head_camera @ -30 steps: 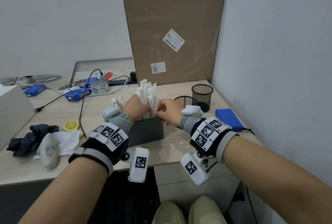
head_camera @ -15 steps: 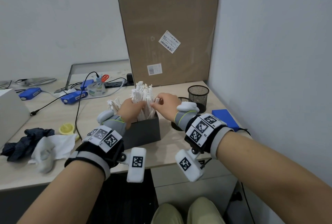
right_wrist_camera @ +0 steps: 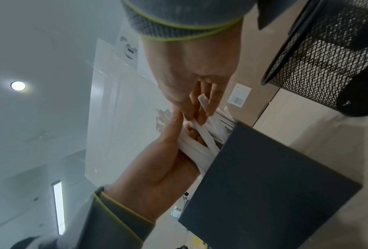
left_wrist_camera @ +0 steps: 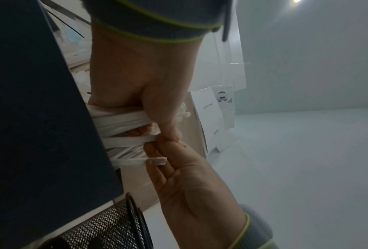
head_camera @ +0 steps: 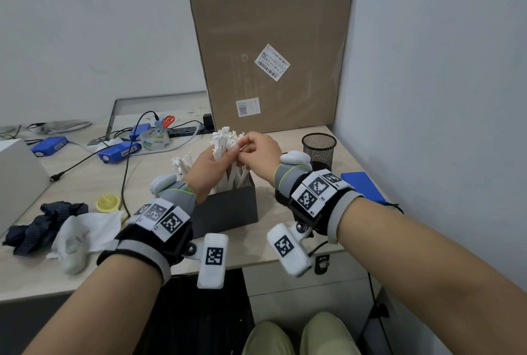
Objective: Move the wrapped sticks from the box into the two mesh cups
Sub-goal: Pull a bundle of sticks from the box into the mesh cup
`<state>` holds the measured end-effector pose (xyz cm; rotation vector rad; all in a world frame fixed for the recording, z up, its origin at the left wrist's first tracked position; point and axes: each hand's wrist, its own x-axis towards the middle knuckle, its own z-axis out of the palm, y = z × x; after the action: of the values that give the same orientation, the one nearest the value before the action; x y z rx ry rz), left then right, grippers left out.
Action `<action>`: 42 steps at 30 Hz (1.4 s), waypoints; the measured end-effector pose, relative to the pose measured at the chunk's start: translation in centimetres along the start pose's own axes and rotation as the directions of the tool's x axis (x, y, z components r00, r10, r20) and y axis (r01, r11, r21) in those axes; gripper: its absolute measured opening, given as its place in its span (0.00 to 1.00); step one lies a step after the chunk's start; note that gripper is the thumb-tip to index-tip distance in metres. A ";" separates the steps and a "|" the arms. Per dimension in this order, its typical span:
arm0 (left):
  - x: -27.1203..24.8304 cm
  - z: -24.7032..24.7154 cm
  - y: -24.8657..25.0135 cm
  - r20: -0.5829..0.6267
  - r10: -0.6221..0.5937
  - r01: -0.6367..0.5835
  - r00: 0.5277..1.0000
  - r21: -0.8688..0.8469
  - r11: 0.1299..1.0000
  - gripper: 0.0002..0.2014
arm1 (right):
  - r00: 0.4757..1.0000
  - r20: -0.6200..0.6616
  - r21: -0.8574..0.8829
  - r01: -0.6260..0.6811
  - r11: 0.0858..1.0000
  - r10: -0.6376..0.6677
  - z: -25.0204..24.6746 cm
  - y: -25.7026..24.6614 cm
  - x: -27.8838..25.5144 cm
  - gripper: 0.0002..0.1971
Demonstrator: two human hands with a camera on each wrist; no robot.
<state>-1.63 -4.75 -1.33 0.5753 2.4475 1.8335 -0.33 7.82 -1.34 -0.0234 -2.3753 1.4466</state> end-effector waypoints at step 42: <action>1.2 -0.3 1.1 -0.119 0.140 -0.144 0.983 -0.021 0.989 0.08 | 0.998 -0.062 0.218 -0.007 0.976 0.020 -0.5 -1.4 0.1 0.04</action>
<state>-2.53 -4.38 -0.02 0.6764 2.5075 2.0078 -0.06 7.66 0.10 -0.0297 -2.1583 1.6786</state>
